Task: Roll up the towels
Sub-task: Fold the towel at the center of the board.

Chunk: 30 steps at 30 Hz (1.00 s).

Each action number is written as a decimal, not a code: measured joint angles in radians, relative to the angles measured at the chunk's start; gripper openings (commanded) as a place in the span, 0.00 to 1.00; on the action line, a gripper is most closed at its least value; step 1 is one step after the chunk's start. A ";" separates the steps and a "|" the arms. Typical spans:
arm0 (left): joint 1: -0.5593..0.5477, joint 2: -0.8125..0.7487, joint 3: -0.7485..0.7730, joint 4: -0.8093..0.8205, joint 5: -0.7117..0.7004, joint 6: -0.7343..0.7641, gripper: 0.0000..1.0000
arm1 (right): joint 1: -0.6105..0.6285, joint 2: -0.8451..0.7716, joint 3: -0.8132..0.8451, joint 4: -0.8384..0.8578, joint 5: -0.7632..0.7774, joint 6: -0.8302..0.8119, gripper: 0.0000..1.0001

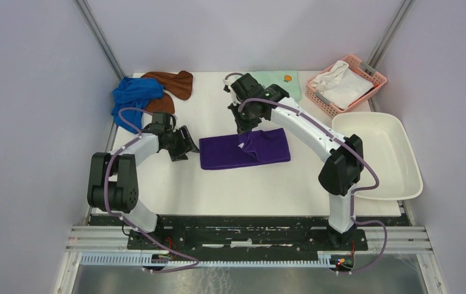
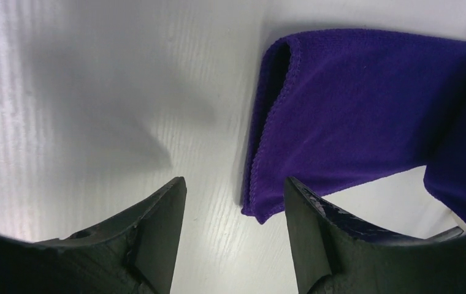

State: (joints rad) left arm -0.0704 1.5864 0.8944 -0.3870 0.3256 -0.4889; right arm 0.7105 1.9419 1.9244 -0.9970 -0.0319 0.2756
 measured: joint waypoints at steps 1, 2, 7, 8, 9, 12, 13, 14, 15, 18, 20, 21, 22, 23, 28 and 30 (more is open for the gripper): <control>-0.006 0.009 0.000 0.005 0.002 -0.005 0.65 | 0.008 0.007 0.012 0.000 -0.002 0.002 0.01; -0.011 0.020 0.000 0.009 0.006 -0.010 0.64 | 0.018 0.017 0.029 -0.002 -0.002 0.008 0.01; -0.029 0.055 0.000 0.029 0.017 -0.023 0.58 | 0.045 0.051 0.069 -0.002 -0.002 0.027 0.03; -0.031 0.058 0.000 0.032 0.017 -0.023 0.56 | 0.050 0.060 0.074 0.002 -0.001 0.032 0.03; -0.033 0.063 0.000 0.035 0.017 -0.023 0.55 | 0.054 0.067 0.078 0.002 0.002 0.035 0.03; -0.040 0.077 0.000 0.046 0.017 -0.023 0.48 | 0.062 0.098 0.094 0.011 0.006 0.043 0.04; -0.043 0.080 0.000 0.047 0.017 -0.023 0.46 | 0.065 0.109 0.098 0.016 0.006 0.045 0.04; -0.045 0.082 0.000 0.048 0.017 -0.024 0.45 | 0.067 0.122 0.103 0.019 0.005 0.045 0.04; -0.047 0.084 0.000 0.050 0.017 -0.024 0.44 | 0.069 0.135 0.104 0.027 0.002 0.046 0.04; -0.050 0.087 0.000 0.052 0.016 -0.024 0.39 | 0.076 0.168 0.104 0.050 -0.013 0.047 0.04; -0.052 0.090 0.000 0.053 0.016 -0.024 0.36 | 0.082 0.185 0.104 0.068 -0.021 0.047 0.04; -0.053 0.090 0.000 0.053 0.016 -0.024 0.35 | 0.085 0.192 0.104 0.076 -0.023 0.048 0.04; -0.055 0.090 0.000 0.053 0.016 -0.024 0.34 | 0.088 0.195 0.104 0.081 -0.026 0.050 0.04; -0.057 0.090 0.000 0.053 0.016 -0.024 0.32 | 0.091 0.196 0.104 0.087 -0.029 0.050 0.04; -0.066 0.090 0.000 0.053 0.016 -0.024 0.28 | 0.098 0.196 0.102 0.119 -0.029 0.050 0.04; -0.068 0.090 0.000 0.053 0.015 -0.024 0.27 | 0.100 0.195 0.100 0.123 -0.028 0.050 0.05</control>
State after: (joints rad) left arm -0.1383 1.6768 0.8944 -0.3340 0.3408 -0.5125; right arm 0.8101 2.1368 2.0247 -0.8742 -0.0597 0.3256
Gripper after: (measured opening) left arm 0.289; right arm 0.045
